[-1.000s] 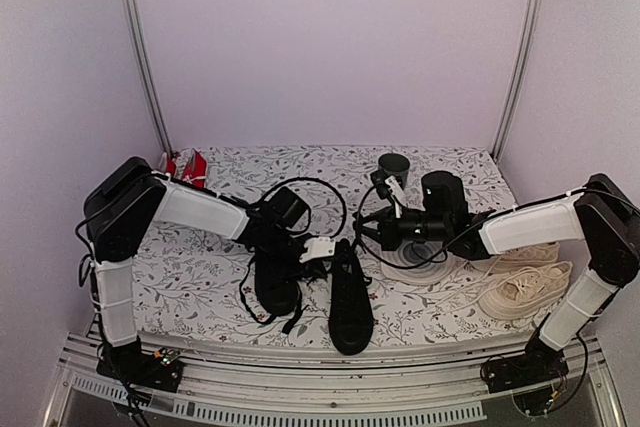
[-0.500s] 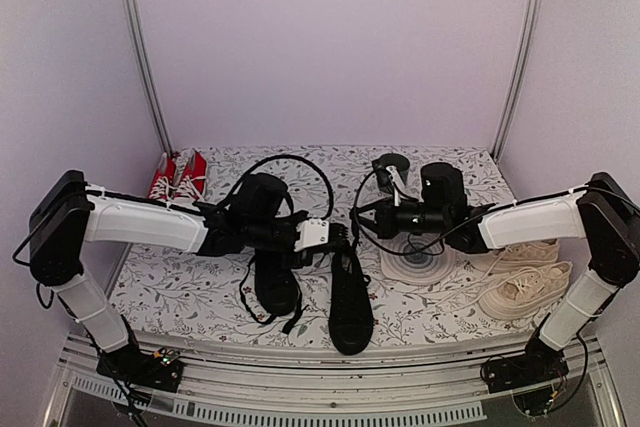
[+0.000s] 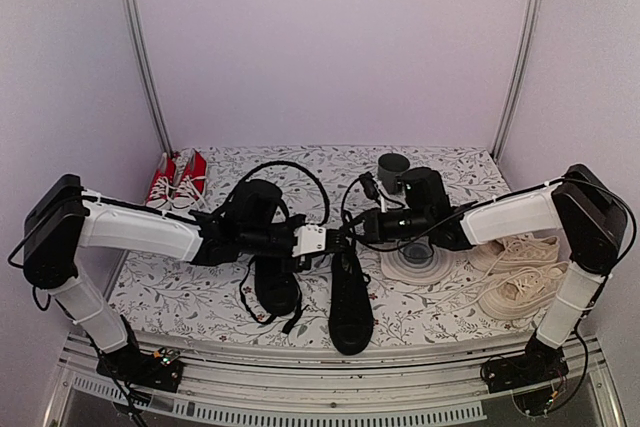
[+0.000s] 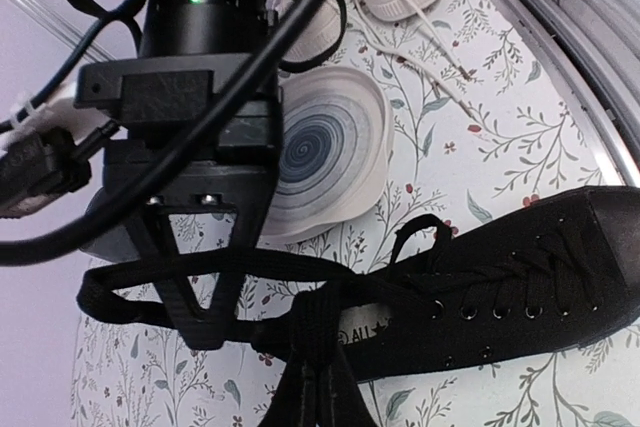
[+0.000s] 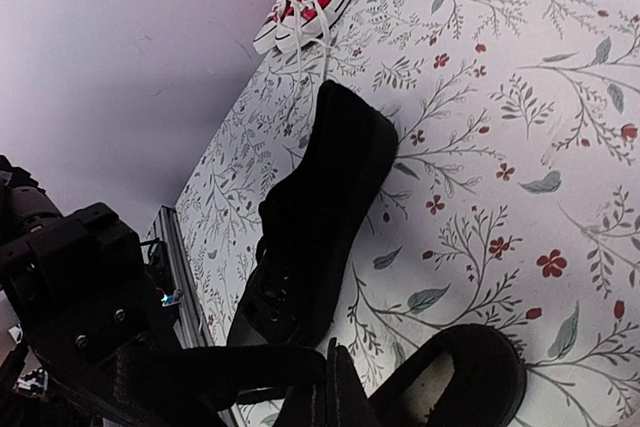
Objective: Tie the shoes
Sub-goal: Place the shoelace at the center of the board.
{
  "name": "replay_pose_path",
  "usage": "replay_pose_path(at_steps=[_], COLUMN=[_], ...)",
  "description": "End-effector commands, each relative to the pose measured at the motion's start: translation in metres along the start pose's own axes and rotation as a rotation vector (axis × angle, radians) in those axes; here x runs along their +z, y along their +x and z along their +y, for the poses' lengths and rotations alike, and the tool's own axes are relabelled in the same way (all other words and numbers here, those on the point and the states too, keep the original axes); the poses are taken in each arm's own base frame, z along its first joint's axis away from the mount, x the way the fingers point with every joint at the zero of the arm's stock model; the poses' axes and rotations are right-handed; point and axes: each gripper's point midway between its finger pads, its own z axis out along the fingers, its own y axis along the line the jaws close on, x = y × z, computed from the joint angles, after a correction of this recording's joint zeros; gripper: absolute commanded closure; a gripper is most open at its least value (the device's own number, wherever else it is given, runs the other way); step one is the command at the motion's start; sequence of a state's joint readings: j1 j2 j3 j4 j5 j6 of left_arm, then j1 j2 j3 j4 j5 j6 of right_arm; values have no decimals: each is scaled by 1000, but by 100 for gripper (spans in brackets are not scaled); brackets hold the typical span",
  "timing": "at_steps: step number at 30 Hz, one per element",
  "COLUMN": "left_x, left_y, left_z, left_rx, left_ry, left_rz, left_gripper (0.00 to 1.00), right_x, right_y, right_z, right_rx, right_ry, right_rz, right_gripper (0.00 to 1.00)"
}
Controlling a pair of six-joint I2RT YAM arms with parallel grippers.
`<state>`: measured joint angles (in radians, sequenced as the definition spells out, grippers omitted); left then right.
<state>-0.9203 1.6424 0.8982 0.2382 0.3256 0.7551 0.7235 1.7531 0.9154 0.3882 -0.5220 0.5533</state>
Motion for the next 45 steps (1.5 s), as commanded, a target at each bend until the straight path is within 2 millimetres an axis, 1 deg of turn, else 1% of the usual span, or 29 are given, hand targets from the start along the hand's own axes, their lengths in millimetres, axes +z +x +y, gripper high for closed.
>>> replay_pose_path(at_steps=[1,8,10,14,19,23,25,30,32,35,39,45], left_x=[-7,-8,-8,-8,-11,-12,-12,-12,-12,-11,-12,-11], left_y=[-17,-20,-20,-20,-22,-21,-21,-20,-21,-22,-22,-19], left_z=[3,3,2,2,2,2,2,2,3,5,9,9], left_rx=[20,28,32,34,37,39,37,38,39,39,38,34], left_ry=[-35,-40,-38,-36,-46,-50,-51,-57,-62,-65,-88,-91], left_rz=[-60,-77,-81,-83,-93,-91,-93,-91,-93,-97,-95,-84], left_gripper=[100,100,100,100,100,100,100,100,100,100,100,100], right_x=[-1,-8,-9,-17,-25,-31,-35,-46,-49,-51,-53,-43], right_y=[25,55,60,60,54,66,69,58,58,61,67,74], right_z=[8,16,18,21,26,20,21,33,33,32,24,29], right_rx=[109,177,180,180,162,170,166,127,114,111,114,150], right_ry=[-26,-17,-1,32,63,102,107,116,129,133,166,78], right_rz=[131,295,342,378,395,449,469,478,489,497,505,510], right_gripper=[99,99,99,99,99,99,99,99,99,99,99,99])
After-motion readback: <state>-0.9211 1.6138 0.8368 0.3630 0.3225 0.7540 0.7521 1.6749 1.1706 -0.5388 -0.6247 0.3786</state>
